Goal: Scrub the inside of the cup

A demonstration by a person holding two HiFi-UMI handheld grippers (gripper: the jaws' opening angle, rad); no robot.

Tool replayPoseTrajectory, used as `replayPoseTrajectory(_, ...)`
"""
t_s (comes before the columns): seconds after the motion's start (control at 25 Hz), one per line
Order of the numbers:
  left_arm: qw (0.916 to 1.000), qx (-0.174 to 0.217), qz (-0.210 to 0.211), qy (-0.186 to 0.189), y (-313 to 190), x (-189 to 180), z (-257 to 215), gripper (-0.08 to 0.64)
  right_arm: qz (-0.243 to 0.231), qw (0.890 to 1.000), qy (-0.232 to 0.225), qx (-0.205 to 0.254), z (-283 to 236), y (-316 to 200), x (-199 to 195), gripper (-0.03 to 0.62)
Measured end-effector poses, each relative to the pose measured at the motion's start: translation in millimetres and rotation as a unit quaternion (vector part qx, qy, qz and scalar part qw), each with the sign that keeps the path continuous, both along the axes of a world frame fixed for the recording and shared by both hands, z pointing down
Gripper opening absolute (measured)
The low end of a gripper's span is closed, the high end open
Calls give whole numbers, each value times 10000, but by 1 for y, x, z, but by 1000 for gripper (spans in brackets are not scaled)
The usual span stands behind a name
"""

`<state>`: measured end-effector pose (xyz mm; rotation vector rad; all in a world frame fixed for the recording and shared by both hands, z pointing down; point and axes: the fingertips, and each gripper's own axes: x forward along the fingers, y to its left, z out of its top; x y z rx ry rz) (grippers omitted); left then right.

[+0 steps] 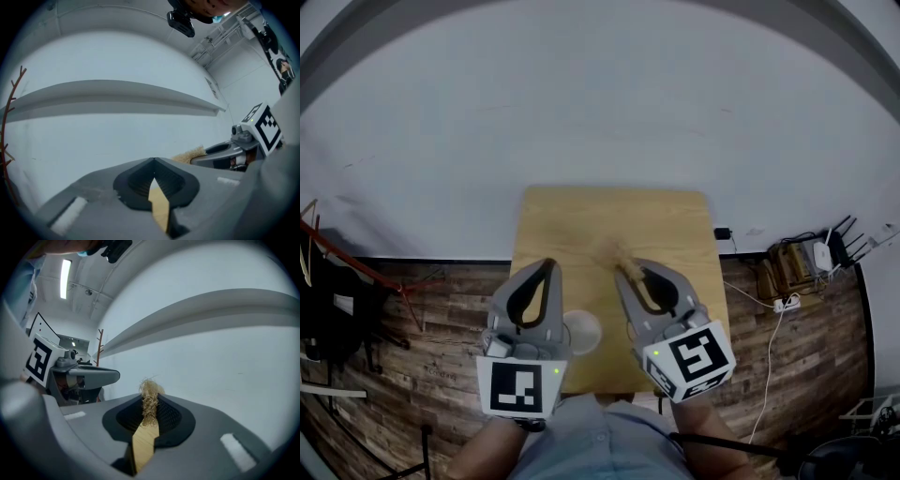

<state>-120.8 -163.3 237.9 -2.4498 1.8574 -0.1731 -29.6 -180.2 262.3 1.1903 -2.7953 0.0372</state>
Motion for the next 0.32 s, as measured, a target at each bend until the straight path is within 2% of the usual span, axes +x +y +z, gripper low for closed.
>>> replayPoseTrajectory(0.32, 10000, -28, 52, 20, -3, 4, 4, 21, -40, 10000, 7, -7, 2, -4, 0, 58)
